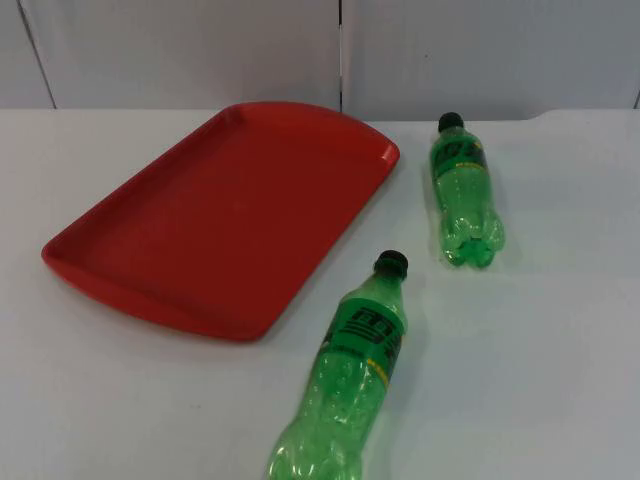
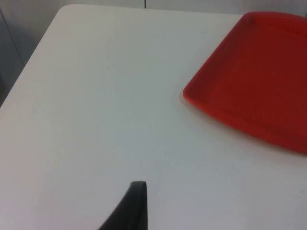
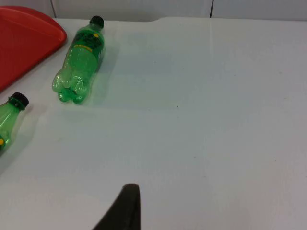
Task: Place the bottle upright on the tray.
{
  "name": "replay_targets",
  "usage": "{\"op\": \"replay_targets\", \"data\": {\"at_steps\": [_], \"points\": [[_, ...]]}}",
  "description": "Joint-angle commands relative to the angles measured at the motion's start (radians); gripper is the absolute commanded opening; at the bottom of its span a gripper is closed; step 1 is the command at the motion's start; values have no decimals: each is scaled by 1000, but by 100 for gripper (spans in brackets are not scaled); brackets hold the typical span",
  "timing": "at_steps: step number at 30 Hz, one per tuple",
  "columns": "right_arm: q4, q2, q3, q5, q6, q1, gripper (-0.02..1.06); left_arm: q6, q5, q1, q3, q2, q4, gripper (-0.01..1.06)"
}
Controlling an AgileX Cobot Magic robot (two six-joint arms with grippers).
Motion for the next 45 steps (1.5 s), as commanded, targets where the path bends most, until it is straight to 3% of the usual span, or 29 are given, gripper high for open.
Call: {"op": "replay_targets", "data": {"at_steps": [1, 17, 29, 45], "points": [[-1, -4, 5, 0, -3, -5, 105, -5, 1, 3, 5, -4, -20, 105], [-1, -4, 5, 0, -3, -5, 105, -4, -9, 3, -62, -4, -50, 105], [-1, -4, 5, 0, -3, -5, 105, 3, -12, 3, -185, 151, -54, 105], [-1, -4, 5, 0, -3, -5, 105, 26, -9, 3, -247, 294, -62, 105]]}}
